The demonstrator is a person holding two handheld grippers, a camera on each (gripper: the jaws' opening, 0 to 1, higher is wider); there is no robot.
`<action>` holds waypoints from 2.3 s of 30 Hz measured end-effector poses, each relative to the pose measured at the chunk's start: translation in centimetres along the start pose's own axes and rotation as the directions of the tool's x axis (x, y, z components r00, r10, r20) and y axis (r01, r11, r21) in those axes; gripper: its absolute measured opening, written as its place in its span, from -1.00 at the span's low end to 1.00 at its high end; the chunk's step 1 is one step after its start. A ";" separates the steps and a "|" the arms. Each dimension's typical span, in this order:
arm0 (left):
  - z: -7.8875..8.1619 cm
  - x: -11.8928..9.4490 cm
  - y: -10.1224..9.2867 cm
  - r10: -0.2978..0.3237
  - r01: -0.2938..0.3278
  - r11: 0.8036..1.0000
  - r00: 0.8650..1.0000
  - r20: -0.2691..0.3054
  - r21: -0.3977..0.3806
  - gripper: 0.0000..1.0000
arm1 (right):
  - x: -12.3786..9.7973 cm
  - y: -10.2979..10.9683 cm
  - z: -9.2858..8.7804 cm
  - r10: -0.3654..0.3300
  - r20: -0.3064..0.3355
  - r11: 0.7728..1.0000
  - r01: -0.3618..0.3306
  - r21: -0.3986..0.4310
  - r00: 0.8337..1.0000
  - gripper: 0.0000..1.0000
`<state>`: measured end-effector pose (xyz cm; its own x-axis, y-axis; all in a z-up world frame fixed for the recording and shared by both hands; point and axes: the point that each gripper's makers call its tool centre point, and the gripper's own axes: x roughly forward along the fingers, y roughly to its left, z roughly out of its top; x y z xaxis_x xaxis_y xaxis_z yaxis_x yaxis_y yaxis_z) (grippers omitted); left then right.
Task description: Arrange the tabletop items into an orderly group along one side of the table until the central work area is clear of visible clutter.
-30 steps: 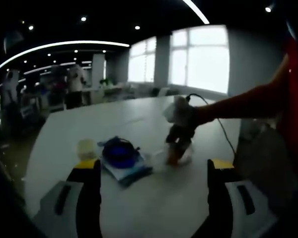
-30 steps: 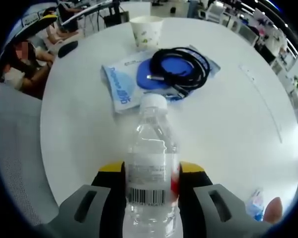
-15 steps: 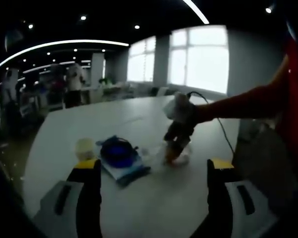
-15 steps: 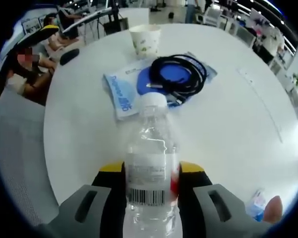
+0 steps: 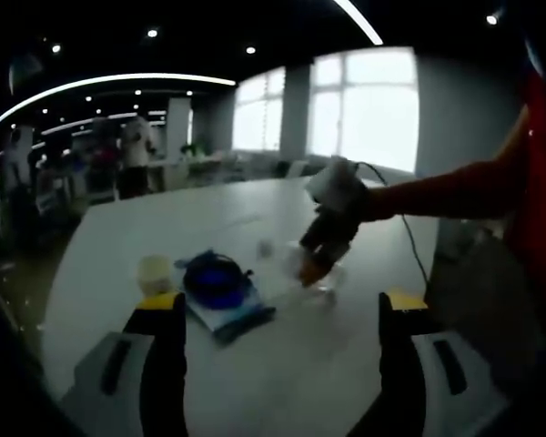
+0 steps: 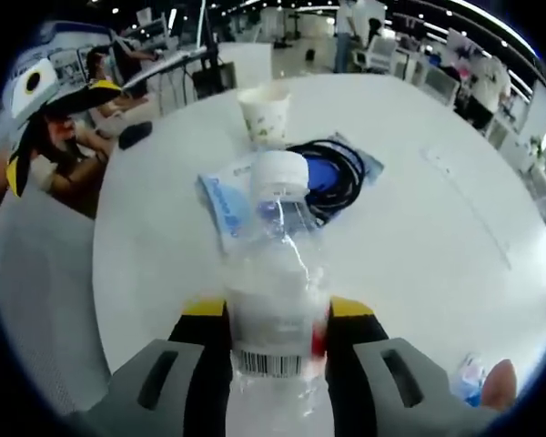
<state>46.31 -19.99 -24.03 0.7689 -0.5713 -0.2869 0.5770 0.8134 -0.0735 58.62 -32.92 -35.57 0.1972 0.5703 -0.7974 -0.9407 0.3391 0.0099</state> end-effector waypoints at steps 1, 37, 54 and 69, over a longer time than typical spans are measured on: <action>0.0 0.0 0.0 0.000 0.000 1.000 1.000 0.000 -0.001 0.69 | -0.1 0.0 0.1 -0.001 0.007 1.000 0.001 0.001 1.000 -0.23; 0.1 -0.3 0.3 -0.002 0.002 1.000 1.000 0.001 -0.011 0.67 | -2.4 1.8 3.7 0.059 0.224 0.998 -0.050 -0.045 0.973 -0.26; 2.9 -0.7 0.9 -0.037 0.037 0.999 0.998 0.043 0.006 0.64 | -5.5 9.2 9.6 0.307 0.361 0.947 -0.244 -0.209 0.881 -0.26; 7.6 -1.6 -3.2 -0.245 0.244 0.969 0.952 0.184 0.030 0.61 | -7.9 16.3 12.2 0.494 0.343 0.850 -0.360 -0.385 0.799 -0.26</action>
<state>45.37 -22.50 -16.10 0.6409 -0.7635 -0.0798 0.7552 0.6457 -0.1126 45.06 -22.75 -21.72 -0.2123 0.8799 -0.4252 -0.9767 -0.2052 0.0631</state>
